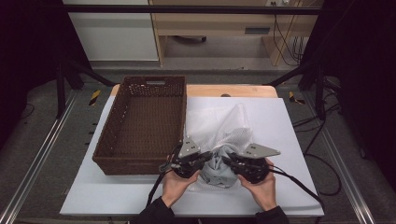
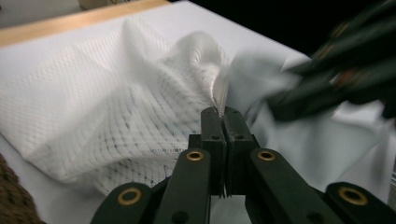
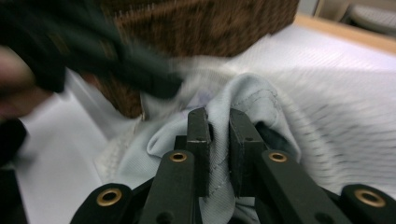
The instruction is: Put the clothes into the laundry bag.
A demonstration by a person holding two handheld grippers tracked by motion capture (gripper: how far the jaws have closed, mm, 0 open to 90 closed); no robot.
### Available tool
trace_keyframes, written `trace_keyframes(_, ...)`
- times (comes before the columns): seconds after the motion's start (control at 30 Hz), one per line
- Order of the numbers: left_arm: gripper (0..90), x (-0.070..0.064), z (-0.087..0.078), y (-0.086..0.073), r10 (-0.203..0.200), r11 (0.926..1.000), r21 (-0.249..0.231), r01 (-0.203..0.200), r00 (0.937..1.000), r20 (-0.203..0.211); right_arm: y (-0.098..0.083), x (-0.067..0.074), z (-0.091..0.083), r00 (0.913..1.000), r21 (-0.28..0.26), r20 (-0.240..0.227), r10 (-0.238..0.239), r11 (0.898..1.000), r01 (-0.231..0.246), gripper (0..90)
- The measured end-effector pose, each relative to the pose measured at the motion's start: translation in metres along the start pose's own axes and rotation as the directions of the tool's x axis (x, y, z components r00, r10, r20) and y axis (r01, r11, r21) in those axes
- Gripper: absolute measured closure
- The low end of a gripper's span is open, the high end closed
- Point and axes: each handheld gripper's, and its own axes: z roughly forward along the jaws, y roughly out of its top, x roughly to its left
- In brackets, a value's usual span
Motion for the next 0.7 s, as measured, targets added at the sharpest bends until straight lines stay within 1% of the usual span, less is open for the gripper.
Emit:
trace_keyframes(0.07,88.9,-0.002,-0.003,0.003,0.008,0.9999,-0.009,-0.008,0.9999,0.009,-0.003,0.0,0.015,0.9997,0.022,0.025,-0.006,1.0,0.005,80.6)
trace_keyframes(0.1,88.9,-0.004,-0.002,0.003,0.013,0.9999,-0.009,-0.013,0.9998,0.014,-0.003,0.0,0.021,0.9989,0.038,0.048,-0.005,0.999,0.003,80.6)
trace_keyframes(0.17,88.9,-0.008,0.0,0.002,0.027,0.9996,0.0,-0.027,0.9993,0.025,-0.001,-0.003,0.035,0.9972,0.064,0.073,-0.016,0.998,0.012,80.6)
trace_keyframes(0.2,88.9,-0.01,0.002,0.001,0.035,0.9993,0.008,-0.035,0.999,0.027,-0.001,-0.005,0.041,0.9951,0.08,0.097,-0.022,0.997,0.014,80.7)
trace_keyframes(0.23,88.9,-0.012,0.004,-0.001,0.042,0.999,0.016,-0.042,0.9987,0.029,-0.001,-0.008,0.048,0.9931,0.087,0.115,-0.022,0.996,0.012,80.7)
trace_keyframes(0.27,88.8,-0.012,0.004,-0.001,0.042,0.999,0.016,-0.042,0.9987,0.029,-0.001,-0.012,0.054,0.9911,0.093,0.133,-0.008,0.996,-0.004,80.8)
trace_keyframes(0.3,88.9,-0.015,0.007,-0.004,0.056,0.998,0.027,-0.057,0.998,0.031,-0.002,-0.016,0.058,0.9879,0.092,0.155,0.003,0.996,-0.017,80.8)
trace_keyframes(0.33,88.9,-0.016,0.008,-0.004,0.065,0.9975,0.028,-0.066,0.9975,0.029,-0.003,-0.019,0.061,0.9847,0.09,0.174,0.004,0.996,-0.02,80.8)
trace_keyframes(0.37,88.9,-0.016,0.009,-0.005,0.073,0.9969,0.03,-0.073,0.9968,0.033,-0.004,-0.021,0.063,0.9829,0.09,0.184,0.008,0.996,-0.025,80.8)
trace_keyframes(0.4,88.9,-0.017,0.009,-0.005,0.073,0.9969,0.028,-0.074,0.9966,0.038,-0.003,-0.021,0.065,0.9806,0.086,0.195,0.015,0.996,-0.032,80.8)
trace_keyframes(0.43,88.9,-0.017,0.01,-0.006,0.072,0.9968,0.032,-0.074,0.9965,0.041,-0.003,-0.023,0.066,0.9781,0.084,0.208,0.013,0.996,-0.031,80.8)
trace_keyframes(0.47,88.9,-0.017,0.01,-0.006,0.072,0.9968,0.032,-0.074,0.9965,0.041,-0.003,-0.023,0.066,0.9781,0.084,0.208,0.013,0.996,-0.031,80.8)
trace_keyframes(0.5,88.9,-0.018,0.011,-0.008,0.077,0.9963,0.037,-0.078,0.9962,0.042,-0.004,-0.027,0.068,0.97,0.072,0.242,0.017,0.997,-0.036,80.4)
trace_keyframes(0.6,88.9,-0.017,0.013,-0.012,0.08,0.9951,0.056,-0.082,0.9964,0.028,-0.005,-0.031,0.073,0.96,0.046,0.279,0.027,0.998,-0.041,79.9)
trace_keyframes(0.67,88.8,-0.014,0.014,-0.015,0.072,0.9949,0.069,-0.073,0.9971,0.026,-0.006,-0.032,0.073,0.9592,0.038,0.282,0.021,0.999,-0.033,79.2)
trace_keyframes(0.7,88.8,-0.012,0.015,-0.017,0.071,0.9944,0.077,-0.072,0.9973,0.021,-0.007,-0.033,0.072,0.9611,0.033,0.275,0.023,0.999,-0.034,78.4)
